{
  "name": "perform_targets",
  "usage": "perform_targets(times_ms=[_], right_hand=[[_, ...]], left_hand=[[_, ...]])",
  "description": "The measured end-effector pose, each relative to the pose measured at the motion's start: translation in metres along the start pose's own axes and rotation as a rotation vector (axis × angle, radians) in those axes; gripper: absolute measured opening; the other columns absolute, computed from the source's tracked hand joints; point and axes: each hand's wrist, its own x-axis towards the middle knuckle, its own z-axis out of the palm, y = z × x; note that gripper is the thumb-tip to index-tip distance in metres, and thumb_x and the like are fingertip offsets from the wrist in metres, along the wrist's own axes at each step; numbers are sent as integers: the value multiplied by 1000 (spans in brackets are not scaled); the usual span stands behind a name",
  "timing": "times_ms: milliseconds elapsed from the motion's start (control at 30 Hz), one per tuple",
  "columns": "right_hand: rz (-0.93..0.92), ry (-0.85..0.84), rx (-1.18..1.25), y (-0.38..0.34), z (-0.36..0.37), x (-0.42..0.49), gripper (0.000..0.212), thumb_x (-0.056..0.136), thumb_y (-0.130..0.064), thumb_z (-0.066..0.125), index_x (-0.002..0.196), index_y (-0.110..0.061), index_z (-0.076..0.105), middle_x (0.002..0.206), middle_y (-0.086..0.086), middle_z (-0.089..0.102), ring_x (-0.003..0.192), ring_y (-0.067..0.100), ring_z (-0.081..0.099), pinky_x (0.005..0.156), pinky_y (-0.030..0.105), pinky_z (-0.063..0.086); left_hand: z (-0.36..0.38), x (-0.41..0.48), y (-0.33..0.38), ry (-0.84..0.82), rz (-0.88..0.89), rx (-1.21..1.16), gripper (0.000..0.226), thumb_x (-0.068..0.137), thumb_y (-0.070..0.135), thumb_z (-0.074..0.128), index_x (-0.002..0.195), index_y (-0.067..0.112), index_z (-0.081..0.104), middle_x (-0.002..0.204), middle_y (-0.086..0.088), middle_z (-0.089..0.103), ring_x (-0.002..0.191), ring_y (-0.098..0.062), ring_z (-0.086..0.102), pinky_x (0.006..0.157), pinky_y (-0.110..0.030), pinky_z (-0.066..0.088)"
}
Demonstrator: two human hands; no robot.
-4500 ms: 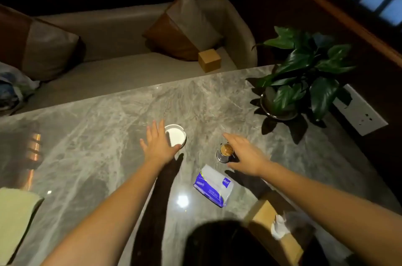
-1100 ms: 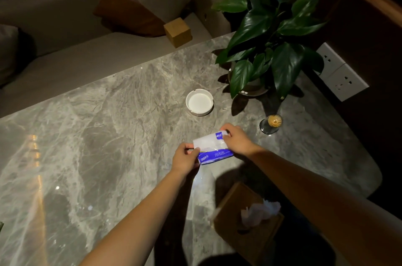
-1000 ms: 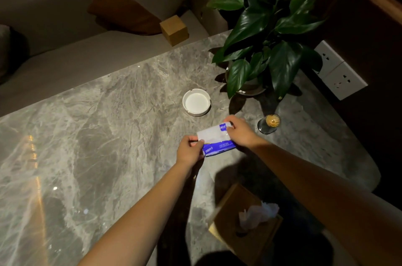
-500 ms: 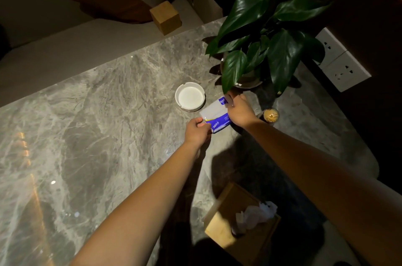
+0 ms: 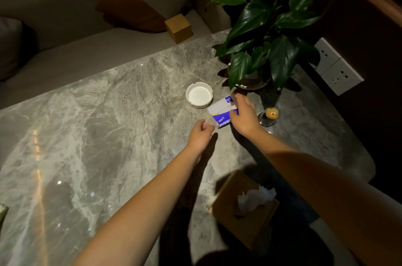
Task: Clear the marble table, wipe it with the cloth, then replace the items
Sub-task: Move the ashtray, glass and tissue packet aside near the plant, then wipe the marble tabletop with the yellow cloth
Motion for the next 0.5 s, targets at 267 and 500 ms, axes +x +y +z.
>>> perform_targets(times_ms=[267, 500], right_hand=[[-244, -176, -126, -38, 23, -44, 58, 98, -29, 47, 151, -19, 25, 159, 6, 20, 147, 29, 14, 119, 44, 17], [-475, -406, -270, -100, 85, -103, 61, 100, -43, 36, 154, -29, 10, 163, -2, 1, 150, 22, -5, 120, 49, 5]], left_hand=[[-96, -62, -26, 38, 232, 300, 66, 98, 31, 46, 151, 18, 9, 160, 0, 10, 147, -16, 10, 118, -32, 11], [-194, -106, -70, 278, 283, 848, 78, 94, 49, 41, 151, 24, -7, 159, 2, -14, 146, -20, -15, 116, -47, -8]])
